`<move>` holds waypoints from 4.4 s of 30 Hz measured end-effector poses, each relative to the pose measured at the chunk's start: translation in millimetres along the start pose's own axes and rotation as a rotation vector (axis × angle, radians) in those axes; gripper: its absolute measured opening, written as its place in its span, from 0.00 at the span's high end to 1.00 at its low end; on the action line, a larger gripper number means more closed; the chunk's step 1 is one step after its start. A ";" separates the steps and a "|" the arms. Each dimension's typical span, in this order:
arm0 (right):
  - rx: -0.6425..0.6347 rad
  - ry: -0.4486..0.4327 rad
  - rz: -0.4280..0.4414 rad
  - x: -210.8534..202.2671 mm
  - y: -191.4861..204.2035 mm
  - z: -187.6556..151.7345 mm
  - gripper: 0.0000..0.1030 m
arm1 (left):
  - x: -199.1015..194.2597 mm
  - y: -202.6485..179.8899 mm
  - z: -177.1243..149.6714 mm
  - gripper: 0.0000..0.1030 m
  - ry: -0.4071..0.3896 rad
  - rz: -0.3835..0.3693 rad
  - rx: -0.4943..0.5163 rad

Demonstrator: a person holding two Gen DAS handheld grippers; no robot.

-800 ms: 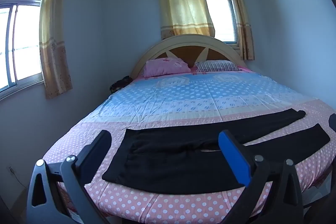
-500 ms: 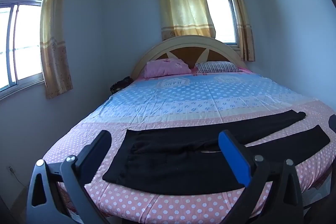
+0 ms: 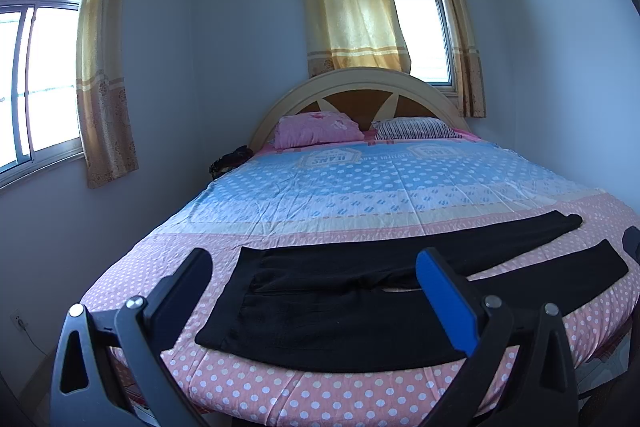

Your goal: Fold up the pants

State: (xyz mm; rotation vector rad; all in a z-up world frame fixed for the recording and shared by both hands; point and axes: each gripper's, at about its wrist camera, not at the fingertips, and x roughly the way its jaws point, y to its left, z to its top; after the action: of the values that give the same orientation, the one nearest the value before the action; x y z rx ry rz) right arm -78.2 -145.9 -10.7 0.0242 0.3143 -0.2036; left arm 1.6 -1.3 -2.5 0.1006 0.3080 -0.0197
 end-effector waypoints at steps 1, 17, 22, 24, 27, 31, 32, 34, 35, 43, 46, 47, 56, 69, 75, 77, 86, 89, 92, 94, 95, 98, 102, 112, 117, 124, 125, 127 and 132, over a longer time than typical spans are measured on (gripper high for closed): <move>0.001 -0.001 0.000 0.2 0.2 0.0 0.01 | 0.1 0.4 0.2 0.00 0.000 0.000 0.000; 0.002 0.001 0.002 1.6 -2.0 -1.7 0.01 | 2.4 4.9 2.7 0.00 0.005 0.000 -0.002; 0.003 0.002 0.002 1.7 -2.3 -1.6 0.01 | 2.4 5.3 3.1 0.00 0.004 0.003 -0.002; 0.001 0.002 0.002 1.7 -2.0 -1.6 0.01 | 2.5 5.8 3.2 0.00 0.005 0.000 -0.003; 0.002 0.001 0.002 1.7 -2.5 -1.7 0.01 | 2.4 5.2 3.3 0.00 0.005 0.002 -0.001; 0.002 0.002 0.003 1.7 -2.9 -1.8 0.01 | 2.6 5.4 3.1 0.00 0.005 0.002 -0.002; 0.003 0.003 0.003 1.8 -3.0 -1.8 0.01 | 2.5 5.4 2.9 0.00 0.005 0.002 -0.002; 0.002 0.002 0.001 1.7 -2.6 -2.4 0.01 | 2.6 5.4 3.0 0.00 0.005 0.002 -0.002; 0.002 0.002 0.002 1.9 -2.8 -2.7 0.01 | 2.5 5.5 2.8 0.00 0.004 0.003 -0.002; 0.001 0.002 0.000 2.2 -3.2 -4.1 0.01 | 2.7 6.0 2.8 0.00 0.005 0.002 -0.001; 0.001 0.001 0.001 2.3 -3.2 -4.2 0.01 | 3.1 6.4 2.7 0.00 0.005 0.000 -0.001; 0.000 0.001 0.000 2.4 -3.2 -4.3 0.01 | 3.2 6.4 2.3 0.00 0.005 0.001 -0.002; 0.000 0.004 0.001 2.6 -2.5 -4.6 0.01 | 3.4 6.6 2.1 0.00 0.005 0.000 -0.002; -0.002 0.007 0.002 3.6 -2.4 -5.7 0.01 | 3.4 6.6 2.2 0.00 0.006 0.001 -0.001; -0.001 0.007 0.002 3.6 -2.3 -5.9 0.01 | 4.1 6.8 1.4 0.00 0.007 0.001 -0.002; -0.002 0.008 0.002 3.7 -2.4 -5.9 0.01 | 4.1 6.9 1.4 0.00 0.007 0.000 -0.002; -0.004 0.012 0.003 4.7 -2.6 -8.2 0.01 | 4.9 6.8 1.0 0.00 0.011 0.000 -0.002; -0.006 0.017 0.007 6.5 -1.5 -9.3 0.01 | 6.3 5.6 -2.2 0.00 0.013 0.000 0.000; -0.007 0.024 0.015 9.2 -2.3 -10.5 0.01 | 7.2 5.4 -4.8 0.00 0.016 -0.002 0.000; -0.009 0.028 0.019 11.6 -2.5 -11.4 0.01 | 9.2 5.0 -5.9 0.00 0.021 -0.001 0.001; -0.012 0.030 0.018 12.8 -2.5 -11.8 0.01 | 10.2 5.0 -7.0 0.00 0.024 -0.002 0.000; -0.037 0.023 0.031 18.7 -5.0 -12.9 0.01 | 17.9 7.0 -7.3 0.00 0.031 -0.005 0.000; -0.091 0.008 0.001 50.4 -21.5 -6.8 0.01 | 55.3 21.8 0.8 0.00 0.045 -0.021 0.009; -0.059 0.269 -0.081 217.5 -126.5 20.4 0.01 | 274.2 136.6 -9.3 0.00 0.345 0.156 0.046; 0.053 0.404 -0.119 279.4 -184.8 15.0 0.01 | 334.2 154.9 -35.3 0.10 0.497 0.079 -0.011; 0.104 0.518 -0.183 339.0 -245.0 3.2 0.03 | 380.1 153.5 -51.0 0.29 0.601 0.008 -0.012; 0.110 0.532 -0.187 346.3 -251.2 1.9 0.05 | 386.1 152.2 -51.1 0.33 0.610 -0.004 -0.014; 0.133 0.562 -0.193 362.0 -265.7 -0.4 0.09 | 398.2 149.1 -50.8 0.38 0.625 -0.031 -0.012; 0.182 0.604 -0.200 384.9 -291.2 -4.3 0.14 | 418.7 147.9 -53.8 0.58 0.651 -0.087 -0.014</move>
State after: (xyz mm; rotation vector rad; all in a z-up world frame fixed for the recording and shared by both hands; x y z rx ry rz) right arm 219.7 -505.9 -131.6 0.2380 0.9016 -0.4229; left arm 389.5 149.6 -166.4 0.0778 0.9627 -0.0711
